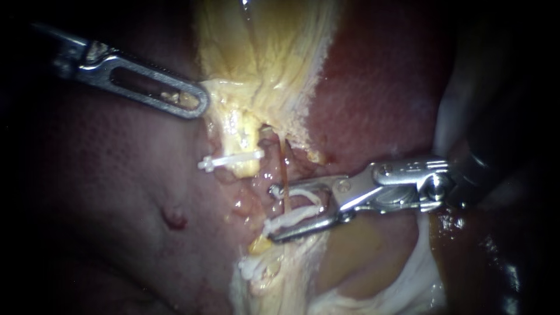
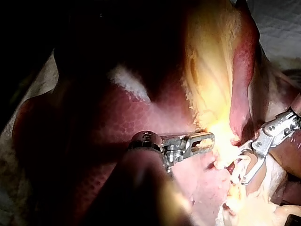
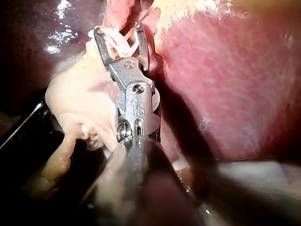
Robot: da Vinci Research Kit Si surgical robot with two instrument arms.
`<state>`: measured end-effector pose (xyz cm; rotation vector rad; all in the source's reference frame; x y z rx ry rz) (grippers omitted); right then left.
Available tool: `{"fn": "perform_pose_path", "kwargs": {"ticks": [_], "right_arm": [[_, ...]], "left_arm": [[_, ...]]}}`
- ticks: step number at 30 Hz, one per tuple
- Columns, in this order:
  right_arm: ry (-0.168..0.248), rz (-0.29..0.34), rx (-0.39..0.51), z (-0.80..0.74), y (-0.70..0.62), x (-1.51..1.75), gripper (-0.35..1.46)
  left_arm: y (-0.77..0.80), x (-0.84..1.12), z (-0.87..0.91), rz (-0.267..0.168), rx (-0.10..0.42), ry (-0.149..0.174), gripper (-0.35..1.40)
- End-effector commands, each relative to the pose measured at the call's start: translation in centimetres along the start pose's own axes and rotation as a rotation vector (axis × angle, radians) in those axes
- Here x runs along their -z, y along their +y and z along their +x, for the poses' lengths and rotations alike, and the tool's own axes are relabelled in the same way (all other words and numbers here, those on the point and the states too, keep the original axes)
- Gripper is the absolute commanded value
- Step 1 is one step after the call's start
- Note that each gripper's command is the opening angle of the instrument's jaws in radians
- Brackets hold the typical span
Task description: Clipping second clip right tube
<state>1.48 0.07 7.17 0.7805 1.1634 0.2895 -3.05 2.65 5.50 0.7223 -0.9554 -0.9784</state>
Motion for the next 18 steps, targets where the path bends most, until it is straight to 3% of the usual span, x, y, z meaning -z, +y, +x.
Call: {"fn": "perform_pose_path", "kwargs": {"ticks": [1, 10, 18], "right_arm": [[0.009, 0.002, -0.003, 0.00, 0.00, -0.01, 0.50], [0.054, 0.031, -0.031, 0.03, -0.05, -0.01, 0.50], [0.097, 0.103, -0.055, 0.12, -0.24, -0.03, 0.50]], "left_arm": [[0.00, 0.00, 0.00, 0.001, 0.000, 0.001, -0.35], [0.01, -0.01, 0.00, 0.002, -0.001, 0.001, -0.35], [0.02, 0.00, 0.00, 0.002, -0.001, 0.001, -0.35]]}}
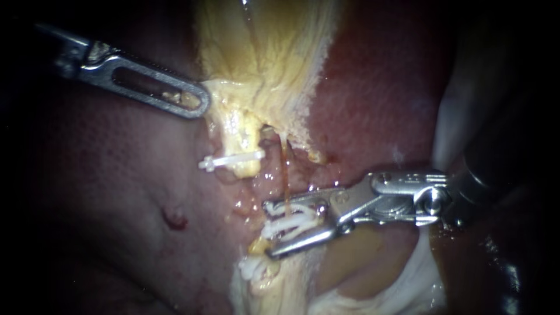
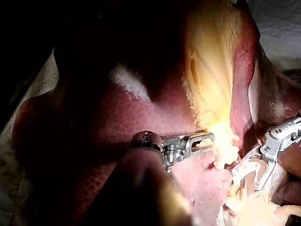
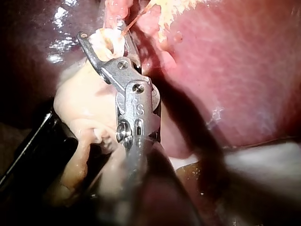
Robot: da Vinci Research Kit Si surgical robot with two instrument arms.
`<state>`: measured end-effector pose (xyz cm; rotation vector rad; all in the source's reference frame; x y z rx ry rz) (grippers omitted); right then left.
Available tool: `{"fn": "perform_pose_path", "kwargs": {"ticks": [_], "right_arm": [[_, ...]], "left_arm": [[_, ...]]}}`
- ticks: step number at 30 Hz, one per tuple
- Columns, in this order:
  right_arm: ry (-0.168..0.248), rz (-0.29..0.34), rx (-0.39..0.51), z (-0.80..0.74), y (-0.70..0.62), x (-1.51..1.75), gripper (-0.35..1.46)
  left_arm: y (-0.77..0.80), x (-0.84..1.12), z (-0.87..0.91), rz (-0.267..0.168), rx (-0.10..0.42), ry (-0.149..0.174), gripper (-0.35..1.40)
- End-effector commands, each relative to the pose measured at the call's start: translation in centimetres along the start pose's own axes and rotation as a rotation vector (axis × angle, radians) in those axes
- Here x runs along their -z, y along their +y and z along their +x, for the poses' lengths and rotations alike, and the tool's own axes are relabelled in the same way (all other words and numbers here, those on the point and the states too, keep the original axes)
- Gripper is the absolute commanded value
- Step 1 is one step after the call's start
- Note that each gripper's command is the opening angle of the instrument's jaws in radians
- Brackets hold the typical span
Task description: Clipping second clip right tube
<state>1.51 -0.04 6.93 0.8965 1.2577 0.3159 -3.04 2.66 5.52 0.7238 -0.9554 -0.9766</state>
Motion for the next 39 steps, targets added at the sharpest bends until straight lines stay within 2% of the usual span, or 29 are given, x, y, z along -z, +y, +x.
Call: {"fn": "perform_pose_path", "kwargs": {"ticks": [1, 7, 10, 20, 28, 35, 39], "right_arm": [[0.010, 0.012, -0.005, 0.02, -0.04, -0.02, 0.50], [0.028, 0.046, -0.016, 0.11, -0.19, -0.10, 0.50], [0.033, 0.049, -0.016, 0.13, -0.21, -0.11, 0.50], [0.036, 0.056, -0.030, 0.15, -0.20, -0.04, 0.44], [0.040, 0.045, -0.031, 0.12, -0.13, 0.07, 0.33], [0.045, 0.035, -0.033, 0.12, -0.11, 0.15, 0.11], [0.045, 0.038, -0.040, 0.13, -0.13, 0.20, -0.26]], "left_arm": [[0.00, 0.00, 0.00, 0.000, 0.000, 0.000, -0.35], [0.00, 0.00, 0.00, 0.001, 0.000, 0.000, -0.35], [0.01, 0.00, 0.00, 0.000, 0.000, 0.000, -0.35], [0.01, 0.00, 0.00, 0.000, 0.000, 0.000, -0.35], [0.01, 0.00, 0.00, 0.000, 0.000, 0.000, -0.35], [0.02, -0.01, 0.00, 0.000, 0.000, 0.000, -0.35], [0.02, -0.01, 0.00, 0.000, 0.000, 0.000, -0.35]]}}
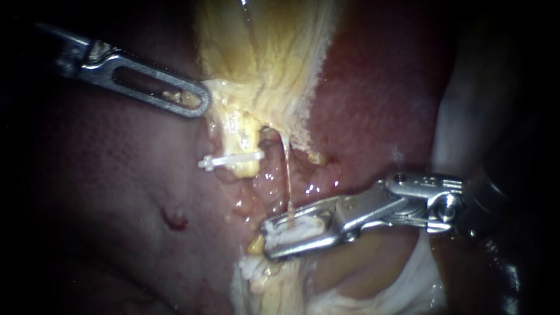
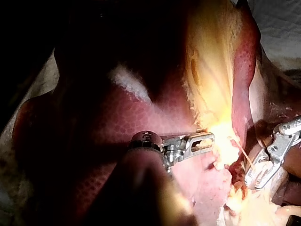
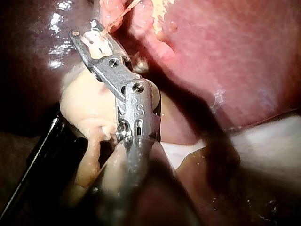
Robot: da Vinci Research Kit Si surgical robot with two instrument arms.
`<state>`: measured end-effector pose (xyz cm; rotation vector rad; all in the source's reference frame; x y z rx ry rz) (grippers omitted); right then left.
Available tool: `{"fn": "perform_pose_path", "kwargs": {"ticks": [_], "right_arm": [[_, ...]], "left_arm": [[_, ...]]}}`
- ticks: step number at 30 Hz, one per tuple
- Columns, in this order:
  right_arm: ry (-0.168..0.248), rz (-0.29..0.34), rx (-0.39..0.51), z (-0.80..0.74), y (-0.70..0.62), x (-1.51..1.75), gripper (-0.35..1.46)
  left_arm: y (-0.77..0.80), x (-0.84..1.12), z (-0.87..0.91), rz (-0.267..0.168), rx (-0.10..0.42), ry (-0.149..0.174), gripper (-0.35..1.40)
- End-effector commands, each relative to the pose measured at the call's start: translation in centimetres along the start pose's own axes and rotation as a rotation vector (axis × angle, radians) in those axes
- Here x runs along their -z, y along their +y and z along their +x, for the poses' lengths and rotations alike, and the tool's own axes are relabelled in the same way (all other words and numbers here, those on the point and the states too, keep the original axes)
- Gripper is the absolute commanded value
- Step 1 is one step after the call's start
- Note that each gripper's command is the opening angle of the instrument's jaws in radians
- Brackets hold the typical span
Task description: Clipping second clip right tube
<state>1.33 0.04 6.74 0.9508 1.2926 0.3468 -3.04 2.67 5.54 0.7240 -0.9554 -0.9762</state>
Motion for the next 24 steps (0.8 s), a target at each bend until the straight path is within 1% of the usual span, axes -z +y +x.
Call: {"fn": "perform_pose_path", "kwargs": {"ticks": [1, 6, 9, 13, 24], "right_arm": [[0.002, 0.002, -0.001, 0.01, 0.00, 0.00, -0.33], [0.006, -0.012, -0.011, 0.07, -0.01, 0.05, -0.35], [0.005, -0.013, -0.065, 0.08, -0.02, 0.07, -0.35], [-0.037, -0.030, -0.065, 0.08, -0.04, 0.07, -0.35], [-0.039, -0.024, -0.065, 0.06, -0.03, 0.06, -0.35]], "left_arm": [[0.00, 0.00, 0.00, 0.000, 0.000, 0.000, -0.35], [0.00, 0.00, 0.00, 0.000, 0.000, 0.000, -0.35], [0.00, 0.00, 0.00, 0.000, 0.000, 0.000, -0.35], [0.01, 0.01, 0.00, 0.000, 0.000, 0.000, -0.35], [0.02, 0.00, 0.00, 0.000, 0.000, 0.000, -0.35]]}}
